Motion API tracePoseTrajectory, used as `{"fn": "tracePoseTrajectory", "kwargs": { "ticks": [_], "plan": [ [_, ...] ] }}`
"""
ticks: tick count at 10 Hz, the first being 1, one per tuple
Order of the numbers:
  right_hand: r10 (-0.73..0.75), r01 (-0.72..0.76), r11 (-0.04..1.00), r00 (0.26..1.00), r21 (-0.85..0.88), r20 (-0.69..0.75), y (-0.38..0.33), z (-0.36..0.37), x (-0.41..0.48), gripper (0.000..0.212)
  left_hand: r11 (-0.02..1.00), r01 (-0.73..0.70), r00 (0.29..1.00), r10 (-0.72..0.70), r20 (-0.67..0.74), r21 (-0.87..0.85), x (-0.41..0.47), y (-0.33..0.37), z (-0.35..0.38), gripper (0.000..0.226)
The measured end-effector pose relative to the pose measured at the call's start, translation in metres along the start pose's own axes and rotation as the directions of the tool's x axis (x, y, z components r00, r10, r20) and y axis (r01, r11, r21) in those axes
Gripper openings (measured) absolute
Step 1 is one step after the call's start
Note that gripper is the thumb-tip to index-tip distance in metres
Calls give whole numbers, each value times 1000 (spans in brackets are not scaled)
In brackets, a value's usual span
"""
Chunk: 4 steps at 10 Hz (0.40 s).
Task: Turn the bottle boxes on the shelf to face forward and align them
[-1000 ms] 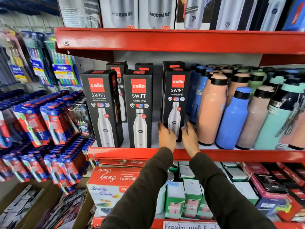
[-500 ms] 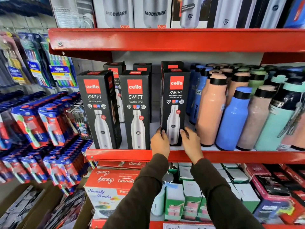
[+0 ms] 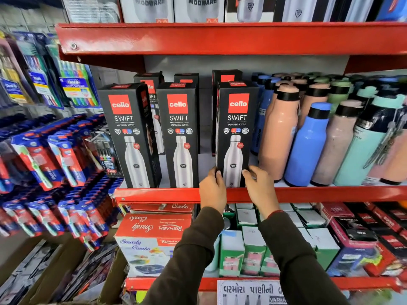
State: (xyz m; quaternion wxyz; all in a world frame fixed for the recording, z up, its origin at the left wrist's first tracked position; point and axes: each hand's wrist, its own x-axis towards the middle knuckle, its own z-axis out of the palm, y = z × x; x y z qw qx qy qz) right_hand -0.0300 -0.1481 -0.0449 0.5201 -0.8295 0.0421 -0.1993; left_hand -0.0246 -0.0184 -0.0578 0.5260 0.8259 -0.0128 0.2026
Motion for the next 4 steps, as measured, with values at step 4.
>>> {"fn": "tracePoseTrajectory", "kwargs": {
  "ticks": [4],
  "plan": [
    [-28,30,998,999,-59,32,-27,-24,-12,39,996,40,997,-35,66,-76,-10,7,-7,41]
  ]
}}
